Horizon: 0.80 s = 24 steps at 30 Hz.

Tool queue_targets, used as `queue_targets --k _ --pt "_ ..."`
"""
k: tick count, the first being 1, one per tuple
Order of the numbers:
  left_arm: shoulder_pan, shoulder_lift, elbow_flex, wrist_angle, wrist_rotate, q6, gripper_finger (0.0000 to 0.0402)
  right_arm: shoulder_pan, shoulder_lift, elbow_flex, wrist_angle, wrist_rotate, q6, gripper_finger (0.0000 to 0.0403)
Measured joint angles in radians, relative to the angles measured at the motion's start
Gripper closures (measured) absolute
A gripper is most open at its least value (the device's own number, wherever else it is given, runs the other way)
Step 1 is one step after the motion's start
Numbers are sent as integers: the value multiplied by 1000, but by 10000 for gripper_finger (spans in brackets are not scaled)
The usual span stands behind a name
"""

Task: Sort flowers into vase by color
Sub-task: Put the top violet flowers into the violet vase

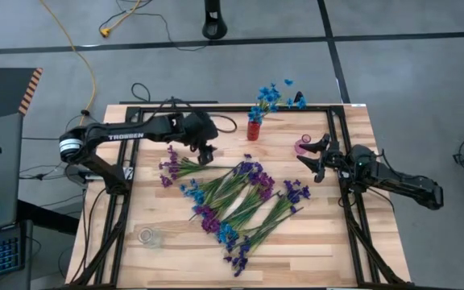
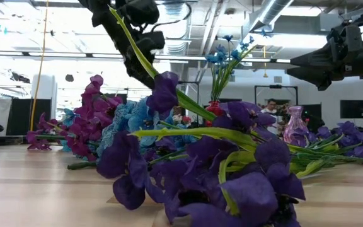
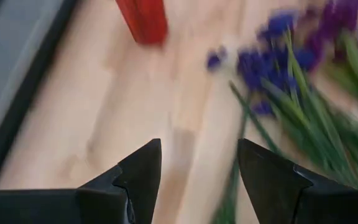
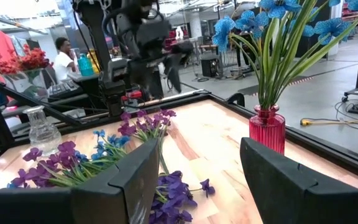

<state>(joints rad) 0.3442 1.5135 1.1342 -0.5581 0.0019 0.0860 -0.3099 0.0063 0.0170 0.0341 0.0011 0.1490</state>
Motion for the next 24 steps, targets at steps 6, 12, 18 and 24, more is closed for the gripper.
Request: queue_targets --k 6,12,18,24 --pt "-30 62 -1 -53 2 10 203 0 0 0 -2 0 0 150" --pt "-46 143 -1 -76 20 29 203 0 0 0 -6 0 0 150" --pt "-52 205 -1 -132 19 49 203 0 0 0 -6 0 0 150" --pt "-52 255 -1 -203 18 48 203 0 0 0 -6 0 0 150"
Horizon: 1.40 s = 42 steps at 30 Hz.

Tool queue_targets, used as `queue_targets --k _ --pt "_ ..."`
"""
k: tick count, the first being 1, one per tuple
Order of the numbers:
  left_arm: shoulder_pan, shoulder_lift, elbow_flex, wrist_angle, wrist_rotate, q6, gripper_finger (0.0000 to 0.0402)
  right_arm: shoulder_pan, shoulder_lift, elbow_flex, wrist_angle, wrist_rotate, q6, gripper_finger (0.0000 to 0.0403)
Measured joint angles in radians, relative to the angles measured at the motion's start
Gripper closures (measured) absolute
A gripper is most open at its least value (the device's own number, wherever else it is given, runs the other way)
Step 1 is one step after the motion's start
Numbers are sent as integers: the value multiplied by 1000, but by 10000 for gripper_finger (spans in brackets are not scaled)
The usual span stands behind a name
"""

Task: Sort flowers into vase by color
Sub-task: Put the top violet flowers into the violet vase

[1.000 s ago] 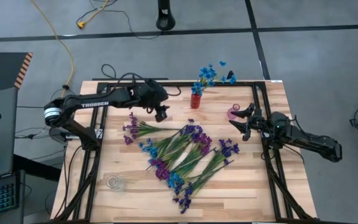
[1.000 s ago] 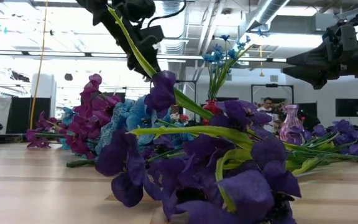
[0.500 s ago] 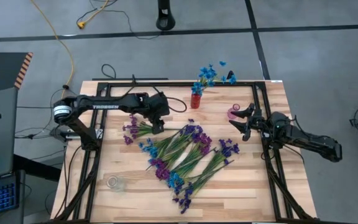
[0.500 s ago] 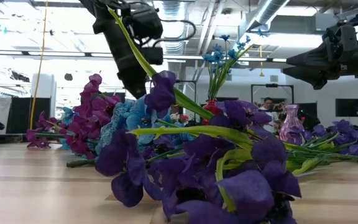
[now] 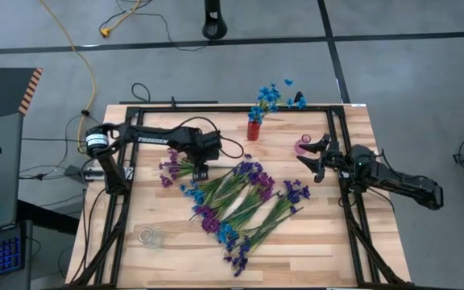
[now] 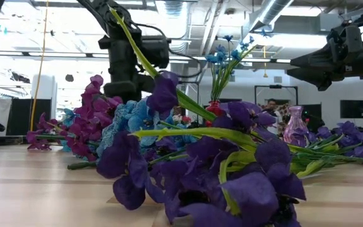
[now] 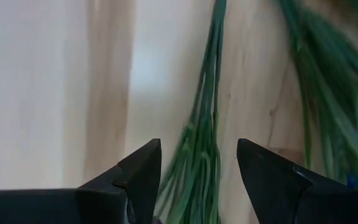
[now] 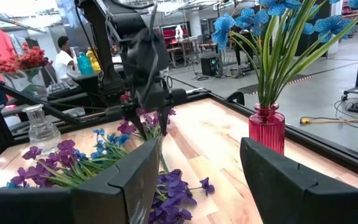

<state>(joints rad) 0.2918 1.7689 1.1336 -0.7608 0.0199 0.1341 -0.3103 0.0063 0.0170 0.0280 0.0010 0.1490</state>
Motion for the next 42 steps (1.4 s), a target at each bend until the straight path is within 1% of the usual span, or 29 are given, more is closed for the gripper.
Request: queue_targets --k 10,14,18,21,29,34,38,42 --pt "-3 17 -46 0 -6 -15 203 0 0 0 0 0 0 150" --pt "-3 17 -81 30 -8 -18 203 0 0 0 1 0 0 150" --pt "-5 16 -98 48 -32 -23 209 0 0 0 1 0 0 150" --pt "-6 15 -99 51 -48 -23 231 0 0 0 1 0 0 150" --pt "-6 15 -100 55 -62 -41 325 0 0 0 2 0 0 150" --pt "-6 15 -100 57 -85 -41 369 0 0 0 2 0 0 150" --pt "-7 9 -102 56 -139 -39 394 0 0 0 2 0 0 150" --pt "-6 -16 -103 56 -207 -36 395 0 0 0 2 1 0 156"
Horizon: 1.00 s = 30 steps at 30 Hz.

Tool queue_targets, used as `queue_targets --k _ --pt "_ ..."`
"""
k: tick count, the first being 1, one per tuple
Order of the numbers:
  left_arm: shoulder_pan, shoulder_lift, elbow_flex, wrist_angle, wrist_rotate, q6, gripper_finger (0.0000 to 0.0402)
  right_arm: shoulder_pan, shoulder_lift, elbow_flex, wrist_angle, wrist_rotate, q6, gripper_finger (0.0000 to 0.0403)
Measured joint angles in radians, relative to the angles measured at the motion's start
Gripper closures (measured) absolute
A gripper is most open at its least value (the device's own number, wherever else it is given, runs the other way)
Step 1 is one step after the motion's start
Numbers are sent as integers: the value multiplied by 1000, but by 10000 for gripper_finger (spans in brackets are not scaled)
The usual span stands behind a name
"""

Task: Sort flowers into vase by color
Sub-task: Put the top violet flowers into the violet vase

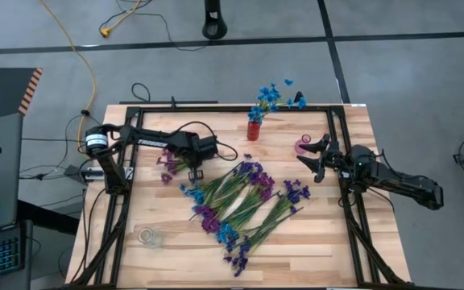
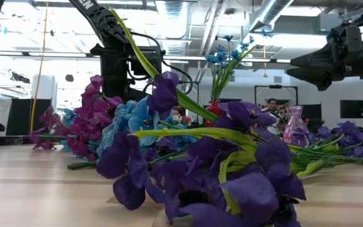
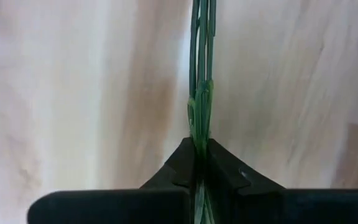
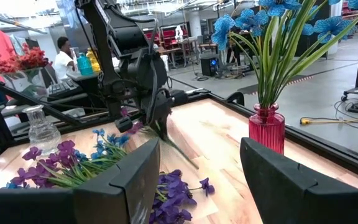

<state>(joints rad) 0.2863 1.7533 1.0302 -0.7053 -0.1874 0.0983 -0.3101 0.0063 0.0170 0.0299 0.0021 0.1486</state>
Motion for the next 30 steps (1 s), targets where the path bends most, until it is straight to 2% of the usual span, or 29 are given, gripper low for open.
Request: queue_targets --k 6,13,24,30 --pt "-7 -48 0 -3 -85 41 396 0 0 0 0 1 0 160" --pt "-55 -124 0 16 -266 141 396 0 69 68 -11 2 -1 160" --pt "-205 -165 2 180 -599 408 396 1 405 237 -30 4 1 160" --pt "-284 -165 2 290 -726 550 395 1 577 343 -31 1 1 160"
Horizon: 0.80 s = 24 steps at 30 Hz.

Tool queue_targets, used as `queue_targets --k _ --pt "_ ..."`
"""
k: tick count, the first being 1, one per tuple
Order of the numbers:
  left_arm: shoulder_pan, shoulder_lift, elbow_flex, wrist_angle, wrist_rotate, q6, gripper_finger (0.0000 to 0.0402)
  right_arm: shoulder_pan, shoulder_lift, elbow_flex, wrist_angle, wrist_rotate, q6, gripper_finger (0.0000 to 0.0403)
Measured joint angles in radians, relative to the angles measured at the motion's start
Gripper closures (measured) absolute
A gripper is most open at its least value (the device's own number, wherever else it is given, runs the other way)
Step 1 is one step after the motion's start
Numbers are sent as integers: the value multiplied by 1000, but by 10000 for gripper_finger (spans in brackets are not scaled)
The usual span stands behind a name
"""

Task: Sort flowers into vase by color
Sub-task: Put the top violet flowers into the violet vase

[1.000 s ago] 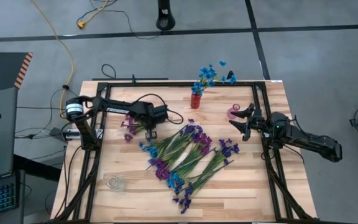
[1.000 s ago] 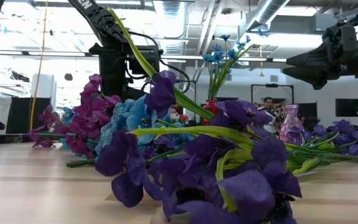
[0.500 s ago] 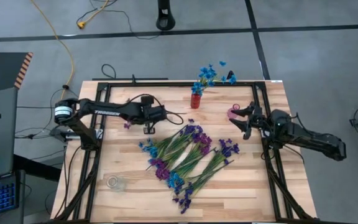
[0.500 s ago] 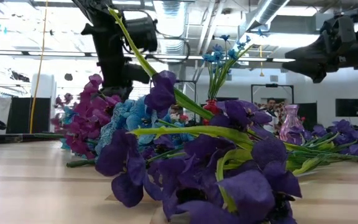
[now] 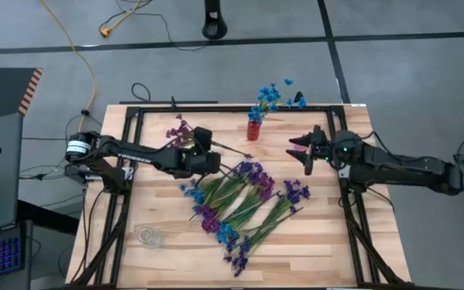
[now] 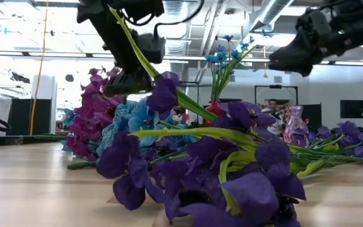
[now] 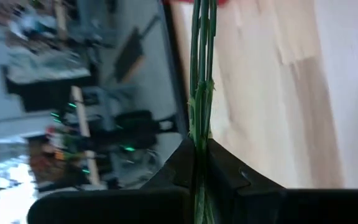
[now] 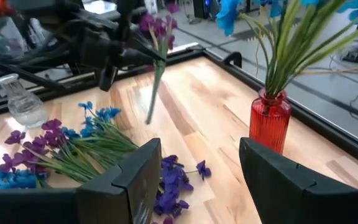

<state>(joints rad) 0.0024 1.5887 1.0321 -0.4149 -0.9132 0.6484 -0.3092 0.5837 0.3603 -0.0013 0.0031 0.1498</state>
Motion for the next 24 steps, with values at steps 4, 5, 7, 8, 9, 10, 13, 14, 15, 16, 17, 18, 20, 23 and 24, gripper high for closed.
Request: queue_targets --k 4,5,7,8,9,10,13,14,15,16,17,18,20,23,24 --pt "-47 0 0 88 -60 96 395 1 92 61 -1 -4 1 160" --pt "-58 0 0 115 -75 120 395 1 113 75 1 -5 1 160" --pt "-78 0 0 173 -106 174 395 7 151 101 0 -8 2 160" --pt "-88 0 0 200 -119 209 395 11 169 115 0 -16 5 160" --pt "-98 0 0 228 -127 246 395 16 185 127 1 -30 17 160" --pt "-107 0 0 253 -133 287 395 21 201 140 0 -51 31 160" --pt "-132 0 0 330 -140 395 395 42 243 179 2 -129 65 160" --pt "-139 0 0 358 -140 427 395 51 257 191 1 -153 72 160" --pt "-147 0 0 389 -141 460 395 61 269 204 2 -171 83 160" --pt "-155 0 0 421 -140 490 395 71 282 214 4 -184 92 160" --pt "-162 0 0 451 -138 522 395 83 296 225 4 -190 100 160" --pt "-169 0 0 482 -130 555 395 95 310 234 5 -190 110 160" --pt "-182 0 0 537 -99 608 395 119 339 251 11 -190 116 160" --pt "-201 0 0 601 -15 671 395 155 385 282 14 -190 121 160" --pt "-208 0 0 619 14 696 395 167 401 293 14 -190 132 160"
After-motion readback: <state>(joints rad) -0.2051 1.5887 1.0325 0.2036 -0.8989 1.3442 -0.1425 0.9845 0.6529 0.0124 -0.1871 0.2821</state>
